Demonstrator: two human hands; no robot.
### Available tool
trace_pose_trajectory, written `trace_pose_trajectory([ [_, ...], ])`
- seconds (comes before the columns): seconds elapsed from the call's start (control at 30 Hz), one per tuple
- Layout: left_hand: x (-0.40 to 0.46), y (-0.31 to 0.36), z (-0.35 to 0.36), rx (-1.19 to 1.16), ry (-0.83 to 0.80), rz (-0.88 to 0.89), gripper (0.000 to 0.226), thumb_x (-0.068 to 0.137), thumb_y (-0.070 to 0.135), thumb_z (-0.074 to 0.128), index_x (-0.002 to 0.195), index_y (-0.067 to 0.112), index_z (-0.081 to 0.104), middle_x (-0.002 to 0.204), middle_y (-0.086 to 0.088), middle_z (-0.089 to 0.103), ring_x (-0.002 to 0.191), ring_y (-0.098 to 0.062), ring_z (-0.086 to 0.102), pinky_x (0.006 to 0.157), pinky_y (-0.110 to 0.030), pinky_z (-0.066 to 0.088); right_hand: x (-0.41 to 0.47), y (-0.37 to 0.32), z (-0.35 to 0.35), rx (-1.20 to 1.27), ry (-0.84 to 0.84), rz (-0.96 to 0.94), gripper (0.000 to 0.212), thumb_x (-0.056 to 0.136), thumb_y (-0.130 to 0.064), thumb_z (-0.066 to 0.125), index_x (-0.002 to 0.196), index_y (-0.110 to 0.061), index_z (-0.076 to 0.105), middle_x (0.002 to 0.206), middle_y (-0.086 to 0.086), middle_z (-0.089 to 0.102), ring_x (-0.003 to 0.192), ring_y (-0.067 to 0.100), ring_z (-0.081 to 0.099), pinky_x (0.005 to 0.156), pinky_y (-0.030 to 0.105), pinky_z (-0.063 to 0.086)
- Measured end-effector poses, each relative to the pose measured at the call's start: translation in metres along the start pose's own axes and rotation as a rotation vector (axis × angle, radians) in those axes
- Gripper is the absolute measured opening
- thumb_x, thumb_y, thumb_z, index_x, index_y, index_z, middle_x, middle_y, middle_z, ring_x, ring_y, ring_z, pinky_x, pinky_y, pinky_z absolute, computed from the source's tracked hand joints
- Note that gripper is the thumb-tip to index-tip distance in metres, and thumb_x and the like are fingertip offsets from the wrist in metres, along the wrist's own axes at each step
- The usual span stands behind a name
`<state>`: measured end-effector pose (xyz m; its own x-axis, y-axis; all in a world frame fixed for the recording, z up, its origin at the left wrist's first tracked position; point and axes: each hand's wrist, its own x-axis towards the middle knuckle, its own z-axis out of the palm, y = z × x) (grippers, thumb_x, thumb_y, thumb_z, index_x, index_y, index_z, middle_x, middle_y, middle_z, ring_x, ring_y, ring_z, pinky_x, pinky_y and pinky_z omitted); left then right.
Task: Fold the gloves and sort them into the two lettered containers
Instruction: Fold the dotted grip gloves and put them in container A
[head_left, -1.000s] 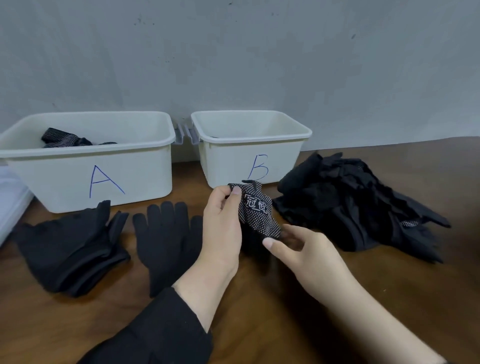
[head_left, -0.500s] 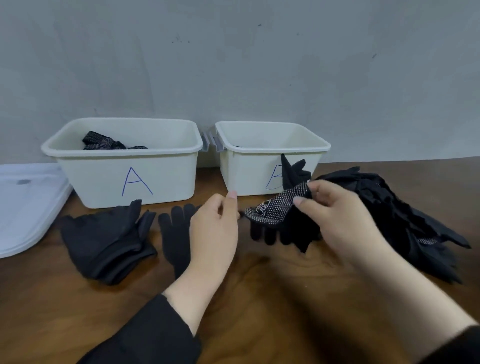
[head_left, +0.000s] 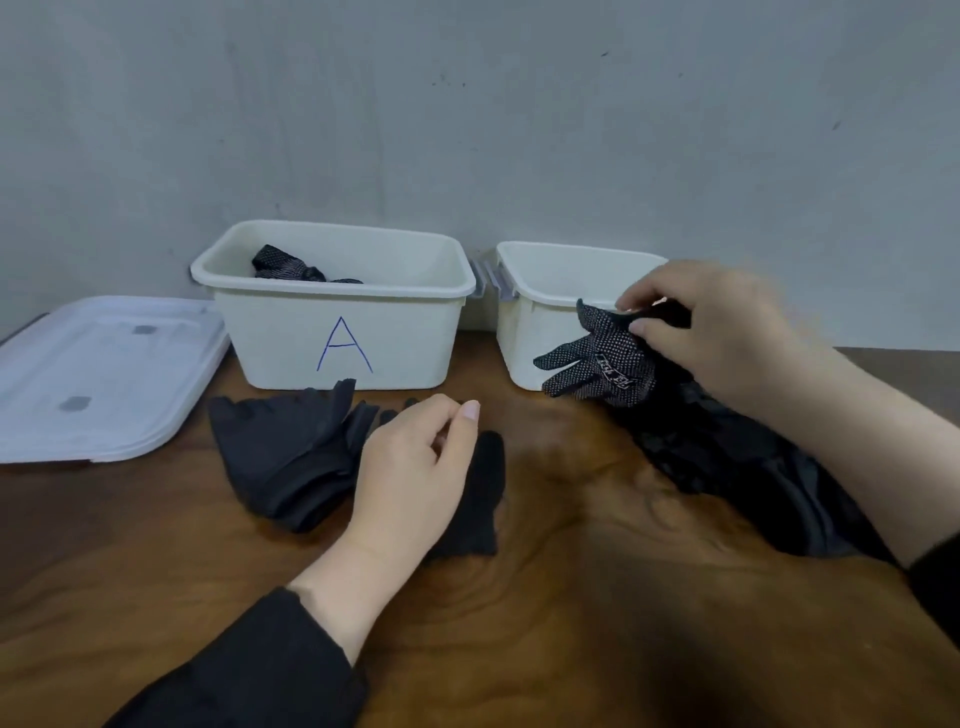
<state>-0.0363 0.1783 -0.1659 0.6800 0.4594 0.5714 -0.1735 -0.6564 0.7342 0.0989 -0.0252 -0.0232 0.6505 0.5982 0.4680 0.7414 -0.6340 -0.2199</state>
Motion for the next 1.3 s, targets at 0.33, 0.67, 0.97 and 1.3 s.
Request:
trace_pose_trajectory([
  [0.33,0.003,-0.006,0.000,0.012,0.005,-0.051,0.040,0.101,0.040,0.047,0.071,0.015,0.058,0.064,-0.001,0.058,0.064,-0.017,0.056,0.067,-0.040,0.048,-0.135,-0.004,0.086,0.183,-0.225,0.007,0.037,0.096,-0.053,0.049,0.124,-0.034,0.065,0.121,-0.028,0.057,0.119,-0.006,0.050,0.100,0.014,0.040],
  [0.67,-0.002,-0.012,-0.020,0.482,-0.677,0.225,0.032,0.089,0.065,0.049,0.089,0.036,0.063,0.089,0.017,0.055,0.087,-0.003,0.050,0.081,-0.025,0.045,-0.148,0.006,0.112,0.189,-0.170,0.001,0.023,0.098,-0.032,0.060,0.113,-0.026,0.076,0.110,-0.024,0.058,0.110,-0.002,0.053,0.096,0.015,0.044],
  [0.97,-0.003,-0.014,-0.025,0.505,-0.799,0.241,0.018,0.094,0.049,0.059,0.102,0.035,0.067,0.100,0.019,0.053,0.096,-0.003,0.046,0.092,-0.026,0.041,-0.150,0.000,0.111,0.189,-0.152,-0.049,0.027,0.098,-0.037,0.053,0.107,-0.028,0.077,0.106,-0.025,0.058,0.107,-0.002,0.053,0.093,0.018,0.046],
  [1.3,0.006,0.028,-0.002,-0.172,-0.112,-0.263,0.009,0.096,0.035,0.060,0.091,0.032,0.067,0.085,0.012,0.070,0.083,-0.002,0.065,0.076,-0.023,0.052,-0.127,-0.031,0.090,0.603,-0.036,0.267,0.042,0.087,-0.058,0.052,0.123,-0.042,0.064,0.114,-0.031,0.065,0.110,-0.014,0.057,0.087,0.006,0.045],
])
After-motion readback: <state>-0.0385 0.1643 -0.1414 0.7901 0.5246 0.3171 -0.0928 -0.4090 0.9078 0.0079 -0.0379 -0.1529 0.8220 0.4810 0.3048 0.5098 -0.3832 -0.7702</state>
